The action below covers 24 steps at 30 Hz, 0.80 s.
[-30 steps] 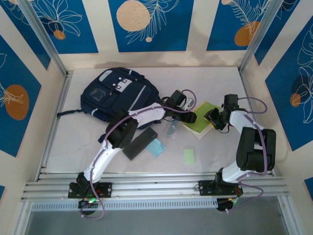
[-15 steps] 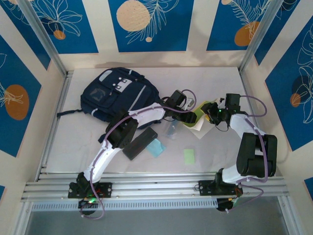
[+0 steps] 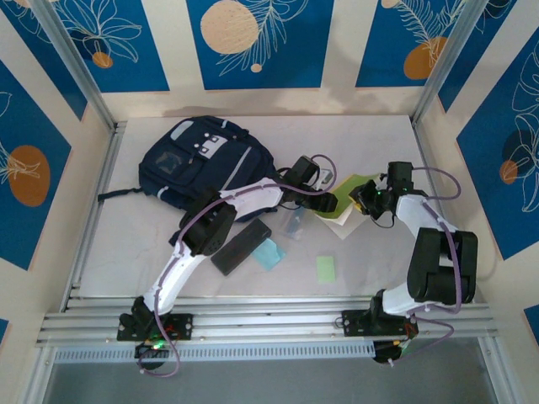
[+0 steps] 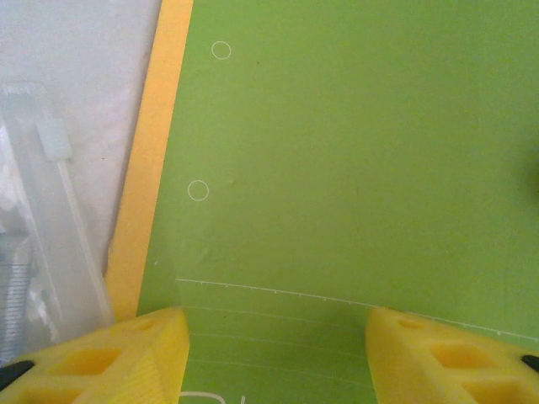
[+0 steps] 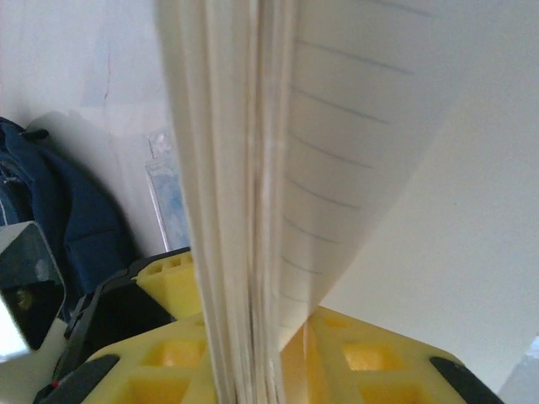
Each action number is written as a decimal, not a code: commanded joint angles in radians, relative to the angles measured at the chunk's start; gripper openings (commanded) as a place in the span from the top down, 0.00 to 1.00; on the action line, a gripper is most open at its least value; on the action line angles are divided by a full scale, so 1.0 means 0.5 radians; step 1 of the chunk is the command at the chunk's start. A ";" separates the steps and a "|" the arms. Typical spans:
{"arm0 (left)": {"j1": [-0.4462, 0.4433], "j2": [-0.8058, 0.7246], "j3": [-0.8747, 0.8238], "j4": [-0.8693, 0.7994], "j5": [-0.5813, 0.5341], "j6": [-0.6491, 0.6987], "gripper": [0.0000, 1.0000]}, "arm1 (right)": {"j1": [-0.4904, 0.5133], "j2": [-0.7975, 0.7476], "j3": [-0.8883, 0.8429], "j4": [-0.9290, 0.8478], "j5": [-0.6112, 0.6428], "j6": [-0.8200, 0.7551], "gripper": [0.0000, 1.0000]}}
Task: Pack the student bag
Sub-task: Pick up the book from the middle-right of the table.
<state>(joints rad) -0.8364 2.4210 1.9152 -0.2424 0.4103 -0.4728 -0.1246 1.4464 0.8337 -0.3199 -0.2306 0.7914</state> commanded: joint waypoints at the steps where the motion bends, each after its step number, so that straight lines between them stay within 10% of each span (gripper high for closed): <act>1: -0.010 0.005 -0.078 -0.156 -0.053 -0.045 0.42 | 0.010 -0.142 0.076 -0.048 -0.039 -0.101 0.71; 17: -0.009 0.006 -0.076 -0.161 -0.029 -0.051 0.42 | 0.025 0.064 0.108 0.077 -0.157 -0.078 0.75; 24: 0.000 -0.110 -0.113 -0.092 -0.041 -0.099 0.40 | 0.025 0.096 0.161 -0.028 -0.109 -0.131 1.00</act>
<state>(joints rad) -0.8352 2.4035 1.8904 -0.2321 0.4015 -0.4973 -0.1238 1.4925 0.8787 -0.2935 -0.2657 0.7513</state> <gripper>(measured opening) 0.598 0.053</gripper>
